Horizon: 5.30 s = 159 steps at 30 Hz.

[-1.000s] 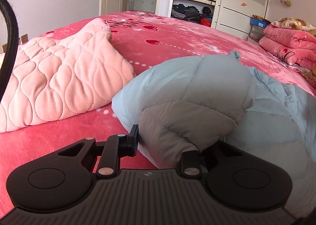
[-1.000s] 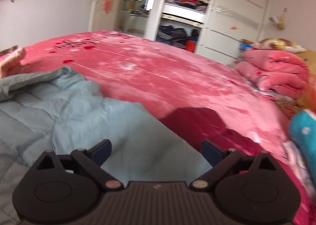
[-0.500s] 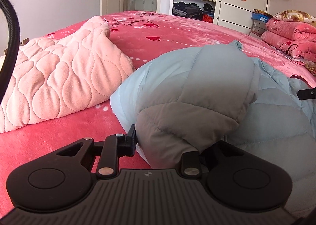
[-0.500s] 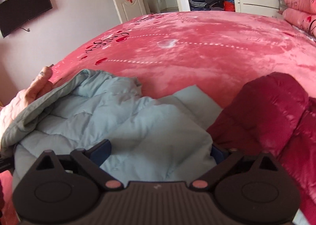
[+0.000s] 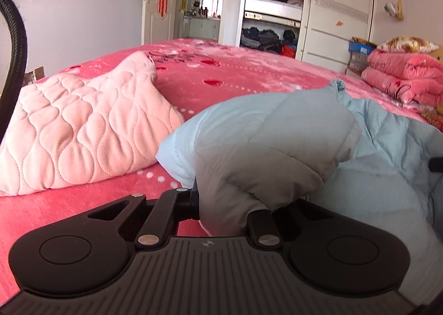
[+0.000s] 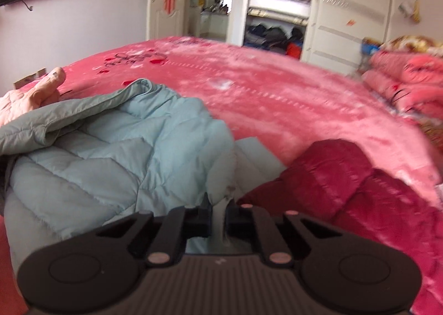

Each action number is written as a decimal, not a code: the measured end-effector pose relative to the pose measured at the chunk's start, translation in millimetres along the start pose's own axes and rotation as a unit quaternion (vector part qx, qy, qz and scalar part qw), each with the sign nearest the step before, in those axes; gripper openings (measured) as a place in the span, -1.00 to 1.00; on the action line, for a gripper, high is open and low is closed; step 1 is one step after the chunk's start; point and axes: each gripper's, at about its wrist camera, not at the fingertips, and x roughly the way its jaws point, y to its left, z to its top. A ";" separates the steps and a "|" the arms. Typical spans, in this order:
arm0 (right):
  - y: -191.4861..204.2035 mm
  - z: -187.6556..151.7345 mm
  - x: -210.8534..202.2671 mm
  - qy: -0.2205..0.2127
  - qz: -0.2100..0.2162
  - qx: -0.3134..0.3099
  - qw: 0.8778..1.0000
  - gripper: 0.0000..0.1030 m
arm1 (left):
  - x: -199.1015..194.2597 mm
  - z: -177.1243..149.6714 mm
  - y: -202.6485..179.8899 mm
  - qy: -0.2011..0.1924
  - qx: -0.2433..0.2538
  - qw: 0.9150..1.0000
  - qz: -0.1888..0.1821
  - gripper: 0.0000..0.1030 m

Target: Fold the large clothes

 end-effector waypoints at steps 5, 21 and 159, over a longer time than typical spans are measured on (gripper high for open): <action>-7.8 -5.7 -59.8 -0.054 -0.074 0.015 0.996 -0.93 | -41.4 18.9 12.6 -0.047 -0.013 0.999 -0.011 -0.83; -24.9 20.9 -261.0 -0.248 -0.155 0.073 0.954 -0.95 | -219.9 100.0 46.5 -0.194 -0.062 0.977 -0.057 -0.86; -261.5 -120.6 -138.7 -0.012 -0.318 0.298 0.900 -0.78 | -122.0 -67.7 8.3 0.119 0.193 0.974 0.005 0.75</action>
